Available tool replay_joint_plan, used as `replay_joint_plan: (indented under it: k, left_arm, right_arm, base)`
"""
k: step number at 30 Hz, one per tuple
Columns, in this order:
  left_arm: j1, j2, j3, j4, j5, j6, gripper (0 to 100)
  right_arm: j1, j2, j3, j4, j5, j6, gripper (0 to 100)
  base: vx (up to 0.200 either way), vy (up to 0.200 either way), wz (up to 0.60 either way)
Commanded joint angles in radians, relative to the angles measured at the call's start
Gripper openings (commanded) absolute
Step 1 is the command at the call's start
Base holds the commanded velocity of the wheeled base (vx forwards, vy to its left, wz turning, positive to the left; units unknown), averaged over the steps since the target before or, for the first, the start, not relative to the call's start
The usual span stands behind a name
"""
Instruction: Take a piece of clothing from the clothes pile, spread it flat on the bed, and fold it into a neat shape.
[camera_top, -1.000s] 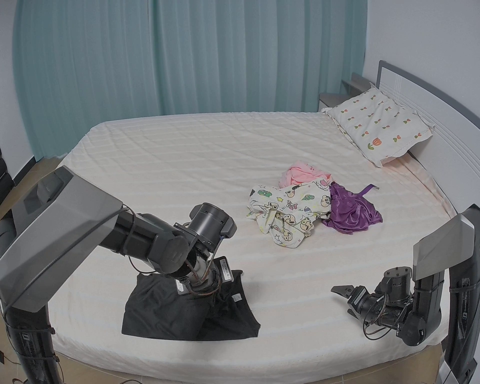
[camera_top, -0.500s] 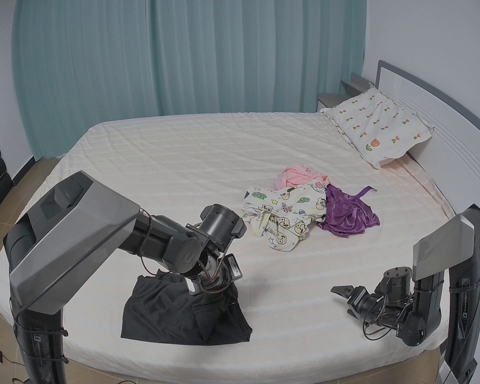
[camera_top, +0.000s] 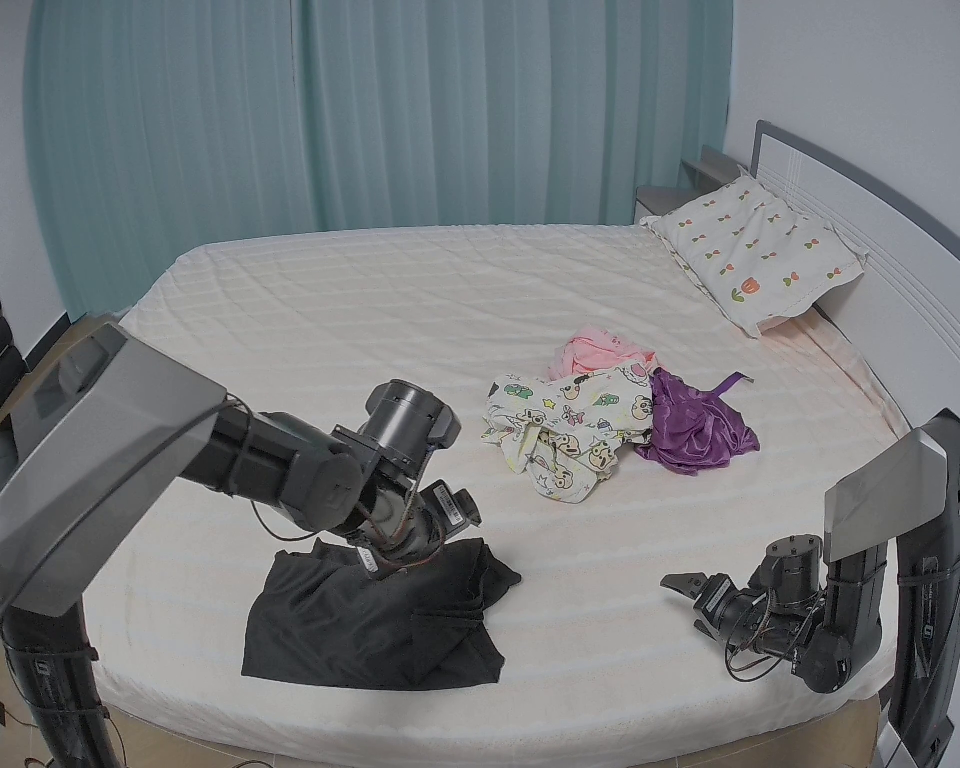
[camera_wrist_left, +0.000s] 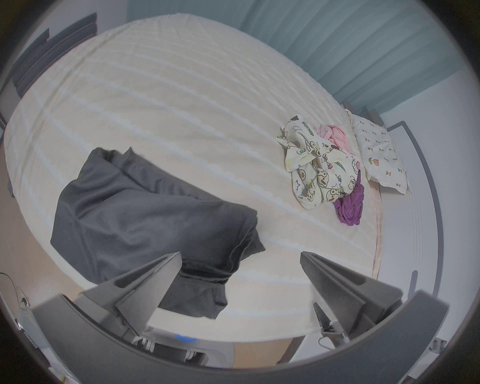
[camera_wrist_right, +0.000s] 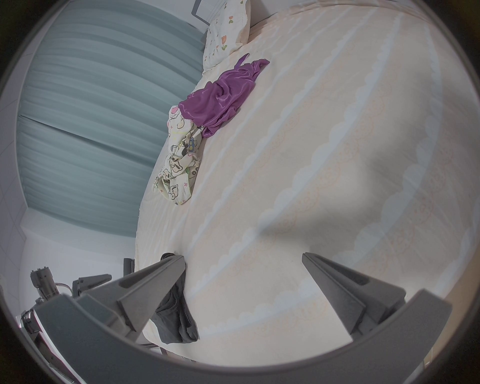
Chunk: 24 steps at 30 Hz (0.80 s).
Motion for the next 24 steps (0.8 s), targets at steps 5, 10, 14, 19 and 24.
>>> replay_joint_plan:
  k: [5, 10, 14, 19, 24]
  left_arm:
    - [0.118, -0.131, 0.218, -0.04, -0.108, -0.008, 100]
    - [0.167, -0.131, 0.297, -0.099, -0.109, -0.035, 100]
    - [0.176, -0.128, 0.323, -0.128, -0.114, -0.077, 100]
    - [0.225, -0.183, 0.406, -0.175, -0.212, -0.083, 100]
    - [0.273, -0.189, 0.458, -0.241, -0.292, -0.101, 100]
  right_arm:
    - [0.001, 0.003, 0.0, -0.013, 0.0, 0.0, 100]
    - [0.001, 0.003, 0.0, -0.013, -0.001, 0.0, 100]
    - [0.003, 0.003, 0.002, -0.013, -0.001, 0.0, 100]
    - [0.004, 0.005, 0.002, -0.013, -0.001, -0.002, 100]
    - [0.004, 0.009, 0.0, -0.013, -0.003, -0.002, 100]
  base:
    - [-0.12, 0.0, 0.0]
    - [0.0, 0.0, 0.0]
    - [0.0, 0.0, 0.0]
    - [0.0, 0.04, 0.0]
    - [0.0, 0.2, 0.0]
